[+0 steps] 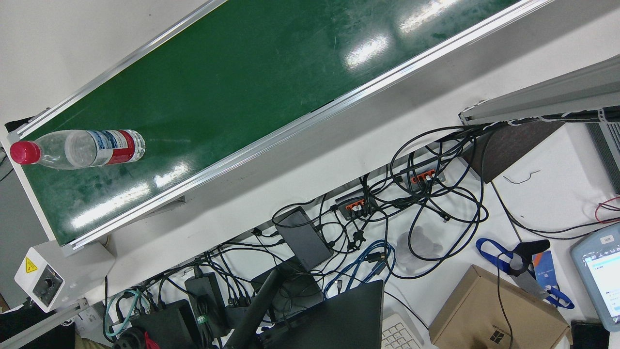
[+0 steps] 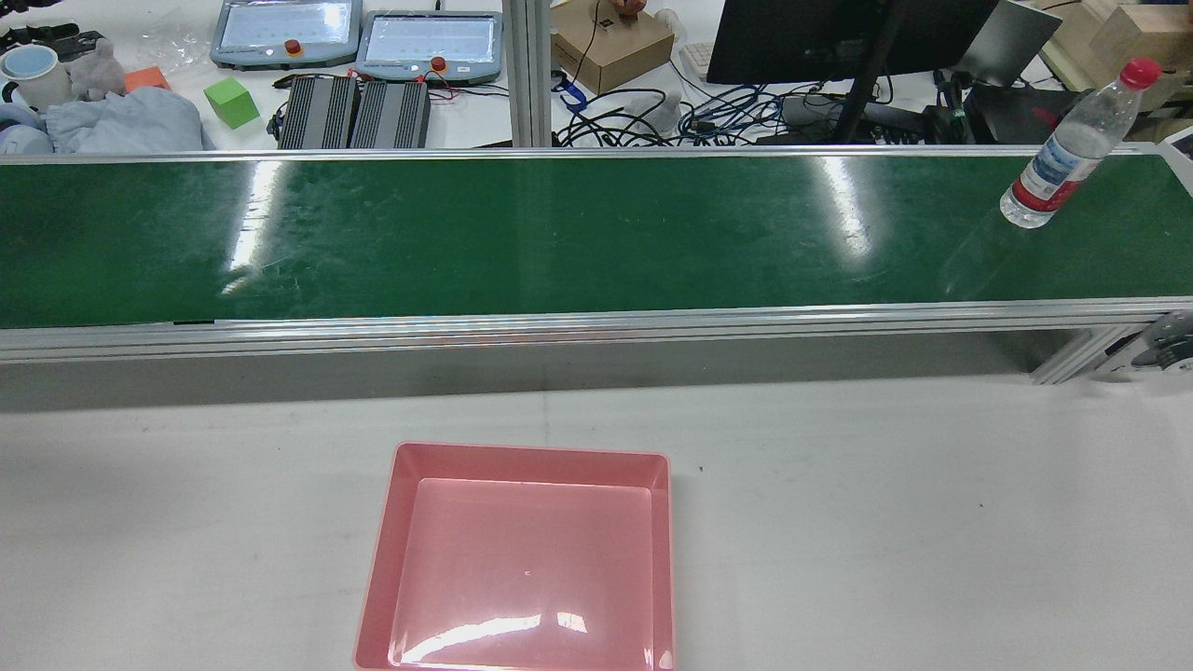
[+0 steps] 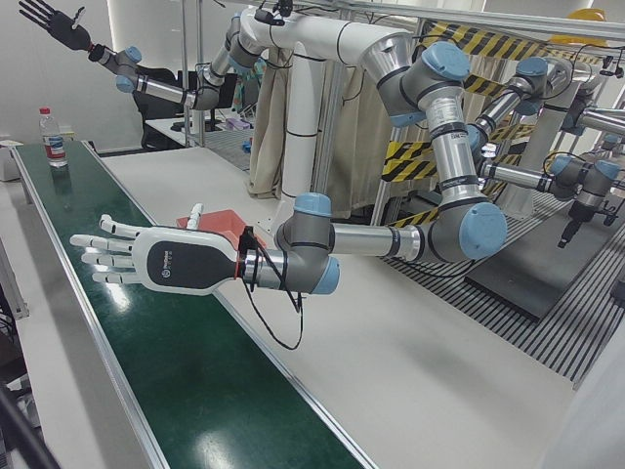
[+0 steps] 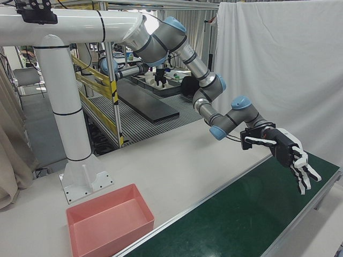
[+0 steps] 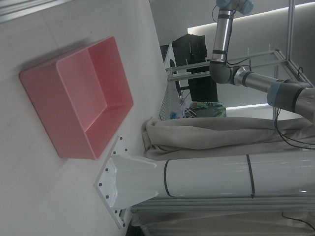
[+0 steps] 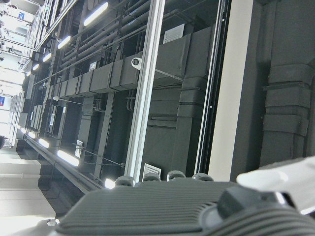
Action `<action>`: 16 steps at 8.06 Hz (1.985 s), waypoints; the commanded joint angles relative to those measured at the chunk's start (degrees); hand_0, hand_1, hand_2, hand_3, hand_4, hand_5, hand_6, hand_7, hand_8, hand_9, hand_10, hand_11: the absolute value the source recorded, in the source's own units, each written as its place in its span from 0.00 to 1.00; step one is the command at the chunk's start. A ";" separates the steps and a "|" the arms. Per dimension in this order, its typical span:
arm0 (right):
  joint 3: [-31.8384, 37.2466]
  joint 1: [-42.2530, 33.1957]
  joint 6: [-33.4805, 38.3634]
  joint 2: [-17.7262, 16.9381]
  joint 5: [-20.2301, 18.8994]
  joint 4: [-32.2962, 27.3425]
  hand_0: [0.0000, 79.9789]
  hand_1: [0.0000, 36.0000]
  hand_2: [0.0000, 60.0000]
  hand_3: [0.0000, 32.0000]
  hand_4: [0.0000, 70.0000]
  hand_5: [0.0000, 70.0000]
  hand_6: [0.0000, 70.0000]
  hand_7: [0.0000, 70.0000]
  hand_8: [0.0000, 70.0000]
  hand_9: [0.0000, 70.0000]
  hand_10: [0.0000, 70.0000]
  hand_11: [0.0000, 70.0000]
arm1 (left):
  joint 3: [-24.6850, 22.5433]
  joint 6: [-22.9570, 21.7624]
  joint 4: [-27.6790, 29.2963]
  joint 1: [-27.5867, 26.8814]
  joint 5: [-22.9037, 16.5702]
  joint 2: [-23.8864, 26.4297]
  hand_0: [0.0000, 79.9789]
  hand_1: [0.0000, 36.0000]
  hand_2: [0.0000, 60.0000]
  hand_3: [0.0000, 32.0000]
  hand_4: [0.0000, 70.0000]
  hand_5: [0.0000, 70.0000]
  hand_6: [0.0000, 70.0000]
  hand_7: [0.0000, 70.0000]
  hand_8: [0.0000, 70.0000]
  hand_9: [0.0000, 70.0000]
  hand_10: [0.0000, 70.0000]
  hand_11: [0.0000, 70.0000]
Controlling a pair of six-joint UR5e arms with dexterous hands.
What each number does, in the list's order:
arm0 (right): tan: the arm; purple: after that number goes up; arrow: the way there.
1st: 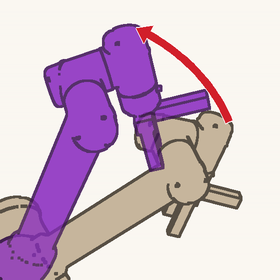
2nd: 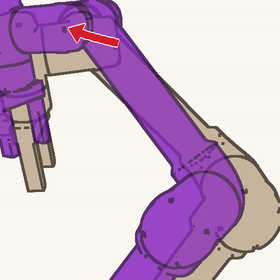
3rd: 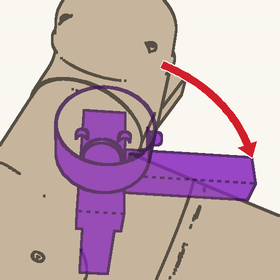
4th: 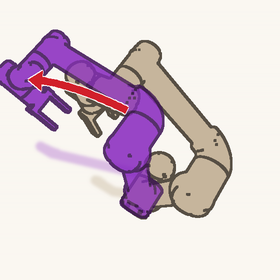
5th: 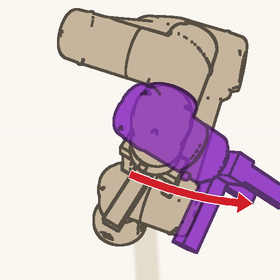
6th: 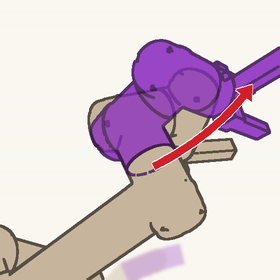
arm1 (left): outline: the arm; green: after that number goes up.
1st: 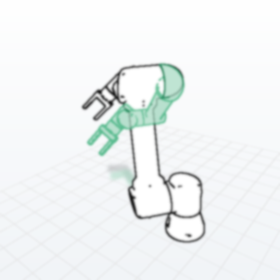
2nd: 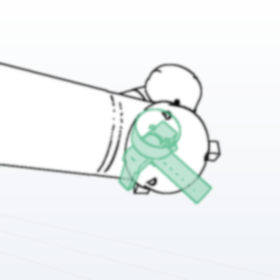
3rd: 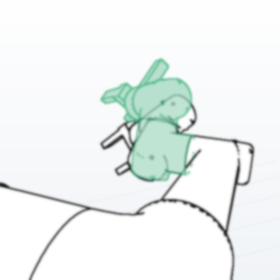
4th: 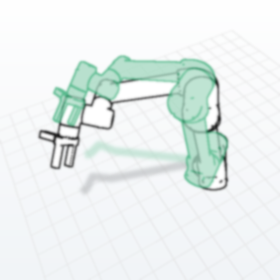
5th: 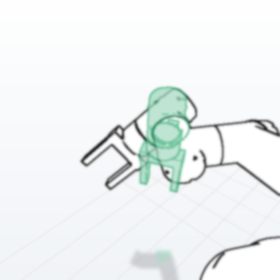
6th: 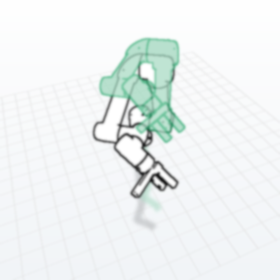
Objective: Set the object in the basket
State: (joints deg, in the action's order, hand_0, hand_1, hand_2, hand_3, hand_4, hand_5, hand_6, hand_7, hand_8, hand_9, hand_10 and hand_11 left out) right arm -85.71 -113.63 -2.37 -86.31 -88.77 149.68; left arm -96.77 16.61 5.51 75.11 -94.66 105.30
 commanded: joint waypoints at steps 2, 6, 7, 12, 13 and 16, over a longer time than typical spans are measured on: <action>0.02 0.08 0.00 0.00 0.00 0.00 0.00 0.00 0.00 0.00 0.00 0.00 0.00 0.00 0.00 0.00 0.00 0.00 | 1.23 0.09 -0.15 -4.24 0.52 0.08 0.61 0.07 0.00 0.32 0.02 0.54 0.06 0.07 0.15 0.16 0.12 0.19; 0.02 0.08 0.09 0.00 0.00 0.00 0.00 0.00 0.00 0.00 0.00 0.00 0.00 0.00 0.00 0.00 0.00 0.00 | 4.84 0.09 1.87 -4.45 0.53 0.61 0.62 0.08 0.00 0.27 0.07 0.55 0.08 0.08 0.18 0.17 0.13 0.20; 0.02 -0.01 0.09 0.00 0.00 0.00 0.00 0.00 0.00 0.00 0.00 0.00 0.00 0.00 0.00 0.00 0.00 0.00 | 4.75 0.00 1.78 -4.54 0.44 0.70 0.62 0.11 0.00 0.28 0.07 0.53 0.08 0.08 0.18 0.17 0.13 0.20; -0.07 -0.01 0.09 0.00 0.00 0.00 0.00 0.00 0.00 0.00 0.00 0.00 0.00 0.00 0.00 0.00 0.00 0.00 | 4.66 -0.09 1.08 -4.19 0.00 0.70 0.62 0.12 0.00 0.27 0.08 0.46 0.08 0.09 0.17 0.15 0.11 0.17; -0.07 -0.01 0.09 0.00 0.00 0.00 0.00 0.00 0.00 0.00 0.00 0.00 0.00 0.00 0.00 0.00 0.00 0.00 | 4.49 -0.09 0.99 -3.66 -0.09 0.70 0.62 0.12 0.00 0.29 0.08 0.47 0.08 0.09 0.17 0.16 0.11 0.17; -0.07 -0.01 0.09 0.00 0.00 0.00 0.00 0.00 0.00 0.00 0.00 0.00 0.00 0.00 0.00 0.00 0.00 0.00 | 3.62 -0.09 0.82 -3.31 -0.09 0.70 0.62 0.10 0.00 0.30 0.03 0.48 0.06 0.08 0.15 0.15 0.09 0.15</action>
State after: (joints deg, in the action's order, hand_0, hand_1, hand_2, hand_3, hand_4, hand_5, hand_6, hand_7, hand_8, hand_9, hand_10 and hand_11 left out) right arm -85.78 -113.64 -2.35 -86.31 -88.77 149.68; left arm -92.30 16.53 6.59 71.65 -94.76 105.96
